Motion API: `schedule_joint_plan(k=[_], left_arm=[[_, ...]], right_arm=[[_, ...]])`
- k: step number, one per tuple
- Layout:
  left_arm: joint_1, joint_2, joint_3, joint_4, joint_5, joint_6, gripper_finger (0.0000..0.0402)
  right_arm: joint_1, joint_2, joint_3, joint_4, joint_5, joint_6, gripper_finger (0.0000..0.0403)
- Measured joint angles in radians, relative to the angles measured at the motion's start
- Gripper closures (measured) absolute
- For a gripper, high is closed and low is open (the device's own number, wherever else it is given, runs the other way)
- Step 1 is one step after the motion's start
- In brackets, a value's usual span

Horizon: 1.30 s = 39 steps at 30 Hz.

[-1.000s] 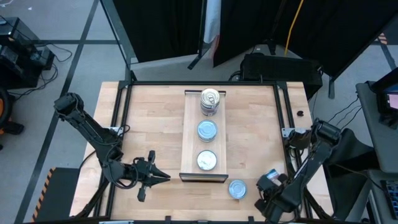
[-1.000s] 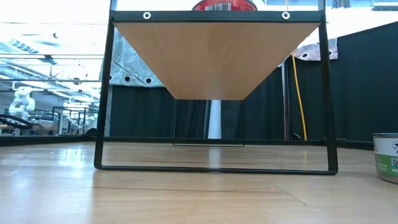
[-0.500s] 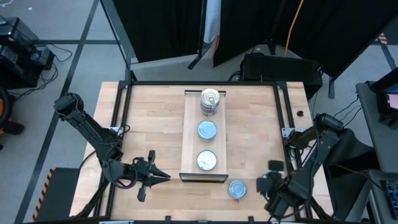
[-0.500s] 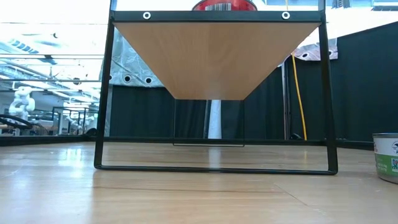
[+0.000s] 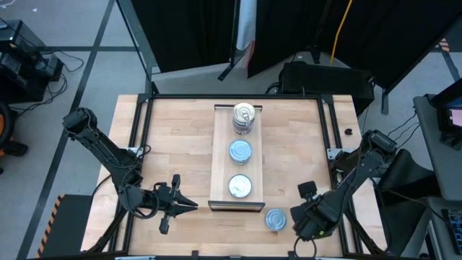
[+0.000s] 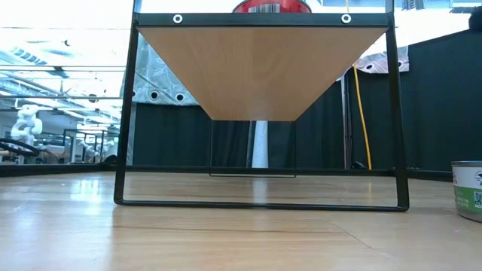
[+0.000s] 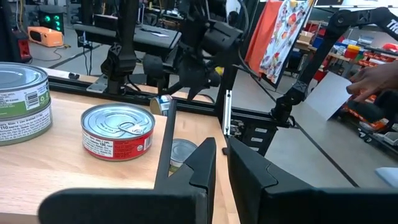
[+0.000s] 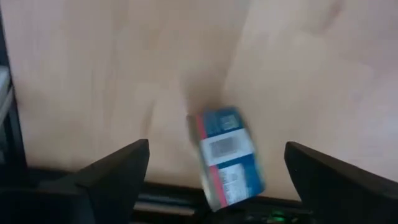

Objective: Stack canned seafood by type on shelf
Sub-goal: Stack the blue pink tuna can on top of the blue pink tuna can on the shelf

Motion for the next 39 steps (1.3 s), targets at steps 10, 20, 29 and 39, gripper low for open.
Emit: schedule_joint_plan(k=[10, 20, 29, 39], left_arm=[[0.0, 0.0, 0.0, -0.001, -0.002, 0.025, 0.0359], [0.003, -0.011, 0.0, 0.0, -0.069, 0.053, 0.0359], [0.006, -0.04, 0.0, -0.002, -0.079, 0.053, 0.0359], [0.006, -0.04, 0.0, 0.001, -0.084, 0.1, 0.0359]], right_arm=[[-0.016, -0.002, -0.158, 0.054, -0.066, -0.096, 0.0037], [-0.036, -0.002, -0.255, 0.098, -0.066, -0.103, 0.0077], [-0.036, -0.002, -0.282, 0.151, -0.065, -0.1, 0.0181], [-0.036, -0.002, -0.184, 0.163, -0.062, 0.003, 0.0228]])
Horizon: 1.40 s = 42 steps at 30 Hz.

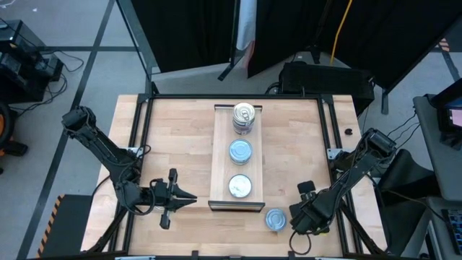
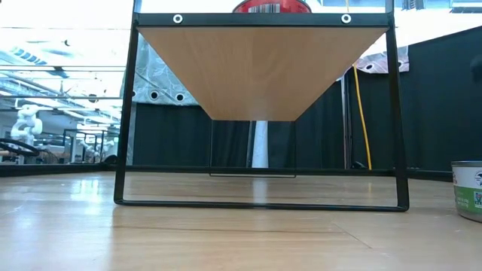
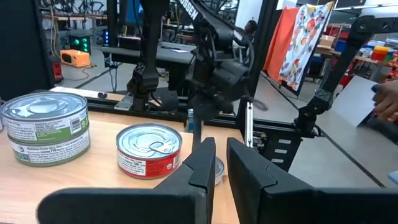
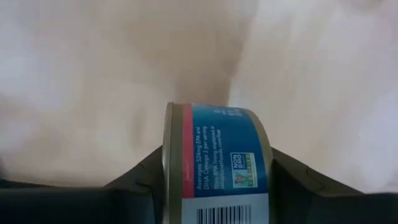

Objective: Stack canned seafood by type on shelf
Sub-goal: Stack the blue pink tuna can on top of the blue pink tuna can on the shelf

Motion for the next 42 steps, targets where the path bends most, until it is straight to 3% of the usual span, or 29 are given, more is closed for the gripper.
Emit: schedule_joint_plan(k=[5, 10, 19, 26, 33, 42], left_arm=[[0.001, 0.0, 0.018, 0.009, -0.025, 0.055, 0.0359], [0.001, -0.001, 0.04, 0.038, -0.025, 0.143, 0.0359], [0.001, -0.032, 0.043, 0.125, -0.025, 0.266, 0.0359], [0.001, -0.066, 0.043, 0.124, -0.025, 0.323, 0.0359], [0.001, -0.072, 0.043, 0.124, -0.025, 0.346, 0.0359], [0.001, -0.071, 0.043, 0.13, -0.025, 0.365, 0.0359]], right_arm=[[-0.002, 0.0, 0.149, -0.007, 0.003, 0.074, 0.0206], [-0.002, 0.0, 0.326, -0.006, 0.024, 0.134, 0.0218], [-0.038, 0.0, 0.566, -0.012, 0.235, 0.139, 0.0219], [-0.117, 0.0, 0.736, -0.009, 0.366, 0.025, 0.022], [-0.275, 0.0, 0.956, 0.052, 0.428, -0.157, 0.0218], [-0.613, -0.003, 1.208, 0.076, 0.432, -0.364, 0.0217]])
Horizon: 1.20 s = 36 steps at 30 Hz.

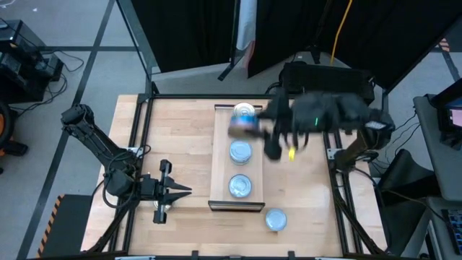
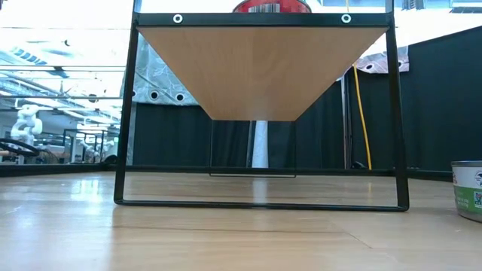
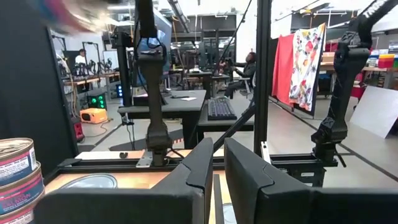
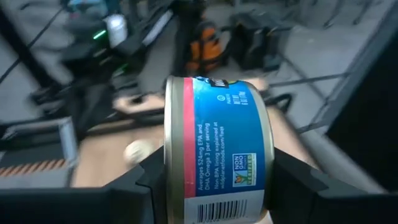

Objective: Stack canned seafood by type on shelf
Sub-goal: Stack the blue pink tuna can on top of the blue pink tuna can on the shelf

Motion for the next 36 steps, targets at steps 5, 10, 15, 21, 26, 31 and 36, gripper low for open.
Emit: schedule_joint_plan(k=[5, 10, 15, 21, 26, 31, 36], left_arm=[[0.0, 0.0, 0.0, -0.001, 0.0, 0.0, 0.0359], [0.0, 0.0, 0.0, -0.001, 0.0, 0.002, 0.0359], [0.0, 0.0, 0.0, 0.009, -0.004, 0.041, 0.0359], [0.0, -0.011, 0.0, 0.028, -0.017, 0.085, 0.0359], [0.0, -0.025, 0.0, 0.026, -0.022, 0.109, 0.0359], [0.0, -0.03, 0.0, 0.025, -0.022, 0.109, 0.0359], [0.0, -0.03, 0.0, 0.024, -0.022, 0.109, 0.0359]], right_arm=[[-0.172, -0.041, 0.023, -0.02, -0.102, -0.076, 0.0217], [-0.266, -0.059, 0.023, -0.106, -0.121, -0.085, 0.0217], [-0.295, -0.071, -0.012, -0.19, -0.122, -0.062, 0.0216], [-0.267, -0.156, -0.247, -0.087, -0.12, -0.032, 0.0216], [-0.257, -0.307, -0.679, 0.351, -0.125, -0.028, 0.0216], [-0.297, -0.42, -1.087, 1.043, -0.151, 0.013, 0.0216], [-0.354, -0.449, -1.323, 1.467, -0.166, 0.192, 0.0216]])
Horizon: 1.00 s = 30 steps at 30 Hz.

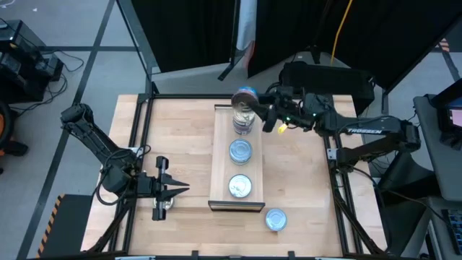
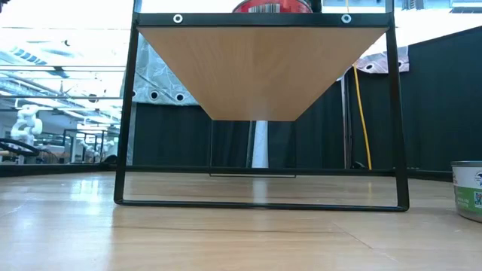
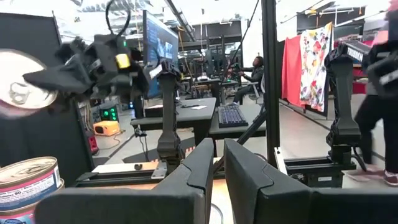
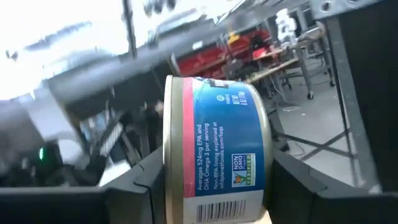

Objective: Stack canned seafood by type on shelf
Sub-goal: Stack the blue pink tuna can on top of the blue pink tuna can on the shelf

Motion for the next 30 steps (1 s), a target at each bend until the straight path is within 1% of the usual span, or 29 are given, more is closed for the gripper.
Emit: schedule_joint_plan(k=[3, 5, 9, 19, 30], left_arm=[[0.0, 0.0, 0.0, 0.001, 0.0, 0.0, 0.0359], [0.0, 0.0, 0.0, 0.001, 0.0, 0.009, 0.0359], [0.0, 0.0, 0.0, 0.004, 0.0, 0.019, 0.0359], [0.001, 0.0, 0.0, 0.01, 0.0, 0.02, 0.0359], [0.001, 0.0, 0.0, 0.01, 0.0, 0.019, 0.0359]], right_arm=[[-0.024, 0.006, -0.092, 0.144, -0.001, 0.118, 0.0216], [-0.036, 0.006, -0.132, 0.174, -0.001, 0.165, 0.0216], [-0.043, 0.006, -0.167, 0.171, 0.025, 0.196, 0.0216], [-0.04, 0.014, -0.167, 0.134, -0.008, 0.267, 0.0215], [-0.029, 0.021, -0.166, 0.122, -0.009, 0.3, 0.0215]])
